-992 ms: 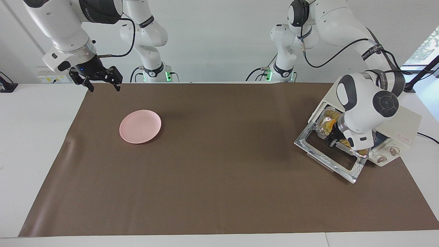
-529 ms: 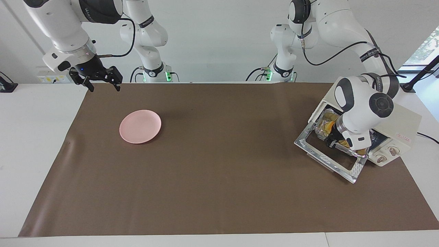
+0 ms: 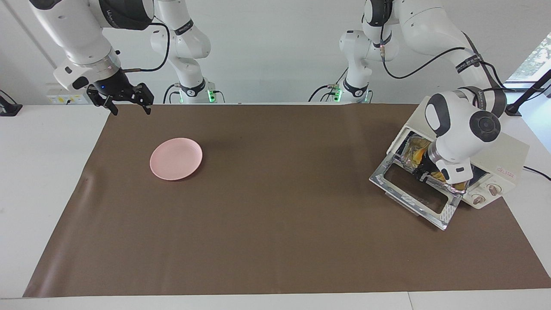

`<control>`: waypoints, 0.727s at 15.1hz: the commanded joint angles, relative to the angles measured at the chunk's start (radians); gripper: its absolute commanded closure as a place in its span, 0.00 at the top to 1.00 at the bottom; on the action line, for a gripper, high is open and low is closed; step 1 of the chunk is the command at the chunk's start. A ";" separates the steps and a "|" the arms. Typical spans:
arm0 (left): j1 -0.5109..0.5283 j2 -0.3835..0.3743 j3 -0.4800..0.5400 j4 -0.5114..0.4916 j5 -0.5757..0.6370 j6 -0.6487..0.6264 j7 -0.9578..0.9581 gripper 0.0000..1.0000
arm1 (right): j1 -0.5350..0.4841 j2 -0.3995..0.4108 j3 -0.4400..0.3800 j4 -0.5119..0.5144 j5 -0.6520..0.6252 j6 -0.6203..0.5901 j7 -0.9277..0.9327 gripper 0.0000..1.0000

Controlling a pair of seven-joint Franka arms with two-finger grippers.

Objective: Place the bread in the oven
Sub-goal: 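Lower the foil tray into the oven and open the left gripper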

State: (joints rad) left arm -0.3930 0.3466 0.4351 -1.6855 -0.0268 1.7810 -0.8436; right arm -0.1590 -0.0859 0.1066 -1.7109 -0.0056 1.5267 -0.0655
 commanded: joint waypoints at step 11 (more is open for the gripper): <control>-0.004 -0.054 0.001 -0.080 0.041 0.046 0.052 0.00 | -0.013 -0.023 0.008 -0.019 -0.010 -0.011 -0.027 1.00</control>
State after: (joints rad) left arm -0.3930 0.3369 0.4349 -1.7156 -0.0185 1.8002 -0.8111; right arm -0.1590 -0.0859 0.1066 -1.7109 -0.0056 1.5267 -0.0655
